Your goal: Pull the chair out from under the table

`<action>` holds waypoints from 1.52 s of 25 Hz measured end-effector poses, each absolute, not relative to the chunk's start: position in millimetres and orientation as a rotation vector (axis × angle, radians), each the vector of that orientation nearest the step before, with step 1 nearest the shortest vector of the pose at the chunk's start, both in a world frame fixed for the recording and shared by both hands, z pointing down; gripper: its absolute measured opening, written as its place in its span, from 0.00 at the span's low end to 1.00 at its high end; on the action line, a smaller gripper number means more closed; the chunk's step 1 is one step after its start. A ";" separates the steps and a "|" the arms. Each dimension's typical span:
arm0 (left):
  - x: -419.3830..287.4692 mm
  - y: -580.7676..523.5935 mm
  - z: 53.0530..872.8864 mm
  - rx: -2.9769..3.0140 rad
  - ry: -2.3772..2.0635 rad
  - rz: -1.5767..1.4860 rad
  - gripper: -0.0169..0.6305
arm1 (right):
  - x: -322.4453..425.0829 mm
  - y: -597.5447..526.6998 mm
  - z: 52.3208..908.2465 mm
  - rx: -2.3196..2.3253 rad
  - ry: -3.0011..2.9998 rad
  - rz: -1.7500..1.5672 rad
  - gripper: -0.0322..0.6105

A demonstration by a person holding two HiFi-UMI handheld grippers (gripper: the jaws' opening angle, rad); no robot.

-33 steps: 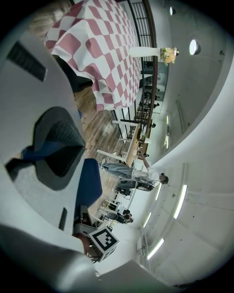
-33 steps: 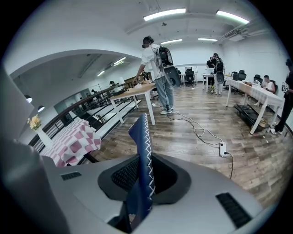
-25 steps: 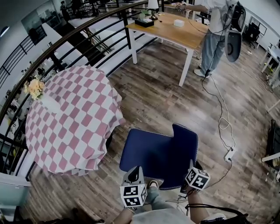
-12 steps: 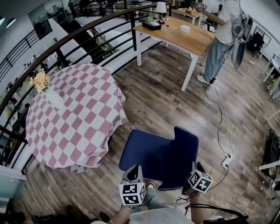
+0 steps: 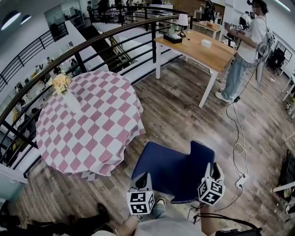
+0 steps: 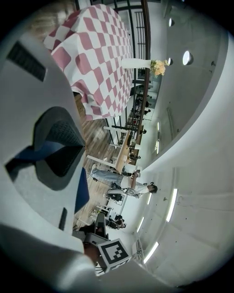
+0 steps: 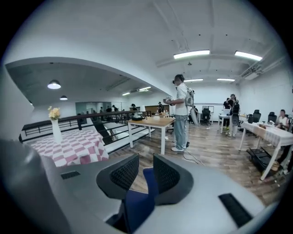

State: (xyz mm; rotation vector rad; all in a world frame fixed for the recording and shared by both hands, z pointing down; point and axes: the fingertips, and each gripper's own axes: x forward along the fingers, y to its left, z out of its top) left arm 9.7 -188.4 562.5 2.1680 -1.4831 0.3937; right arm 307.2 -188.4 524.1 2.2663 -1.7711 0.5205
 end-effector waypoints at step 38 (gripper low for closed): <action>-79.3 -203.1 507.9 2.201 -1.635 0.240 0.03 | 125.1 -210.1 502.3 1.882 -2.163 0.507 0.07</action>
